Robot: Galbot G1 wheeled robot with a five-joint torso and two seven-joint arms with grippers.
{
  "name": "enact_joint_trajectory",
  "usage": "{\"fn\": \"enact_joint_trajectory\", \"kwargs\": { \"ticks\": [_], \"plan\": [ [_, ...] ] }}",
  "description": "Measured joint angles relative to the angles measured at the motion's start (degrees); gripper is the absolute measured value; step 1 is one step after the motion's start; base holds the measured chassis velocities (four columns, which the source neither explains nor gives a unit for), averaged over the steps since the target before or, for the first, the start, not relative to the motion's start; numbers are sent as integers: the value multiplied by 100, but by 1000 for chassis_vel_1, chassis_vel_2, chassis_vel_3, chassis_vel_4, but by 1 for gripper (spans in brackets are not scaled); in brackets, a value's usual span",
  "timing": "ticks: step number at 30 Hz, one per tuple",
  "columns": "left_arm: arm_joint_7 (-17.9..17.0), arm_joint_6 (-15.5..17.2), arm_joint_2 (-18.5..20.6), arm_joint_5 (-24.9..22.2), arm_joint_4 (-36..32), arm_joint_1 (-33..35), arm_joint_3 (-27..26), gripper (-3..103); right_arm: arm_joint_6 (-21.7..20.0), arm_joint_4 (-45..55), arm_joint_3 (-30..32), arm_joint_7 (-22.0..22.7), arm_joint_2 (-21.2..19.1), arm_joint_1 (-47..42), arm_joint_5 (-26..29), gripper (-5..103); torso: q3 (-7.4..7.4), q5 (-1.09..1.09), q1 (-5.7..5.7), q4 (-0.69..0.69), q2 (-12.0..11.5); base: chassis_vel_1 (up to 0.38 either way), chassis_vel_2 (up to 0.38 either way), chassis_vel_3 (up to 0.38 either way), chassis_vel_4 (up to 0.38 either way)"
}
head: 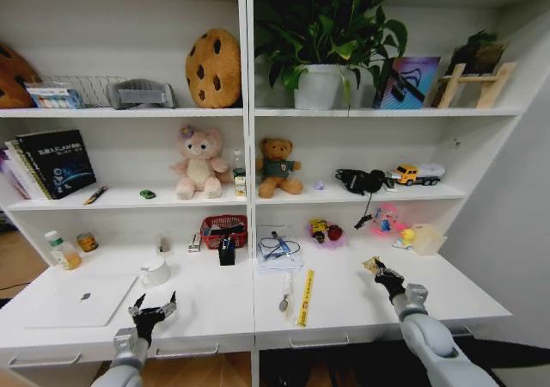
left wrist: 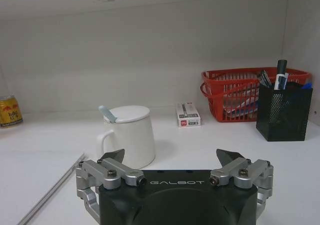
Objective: Organize the objects on the table.
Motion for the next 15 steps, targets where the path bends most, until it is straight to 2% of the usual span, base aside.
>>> {"fn": "enact_joint_trajectory", "kwargs": {
  "ticks": [4, 10, 15],
  "plan": [
    [-14, 63, 185, -72, 177, -268, 266, 100, 97, -347, -140, -13, -41, 534, 129, 0, 0, -2, 0, -8, 0, 0, 0, 0, 0],
    [-9, 71, 270, -95, 292, -336, 328, 100, 105, -666, -453, -56, -62, 1171, 148, 0, 0, -1, 1, 1, 0, 0, 0, 0, 0],
    [2, 69, 271, -103, 352, -368, 330, 100, 77, -699, -659, 6, -33, 1351, 111, 0, 0, -1, 0, -5, 0, 0, 0, 0, 0]
  ]
}}
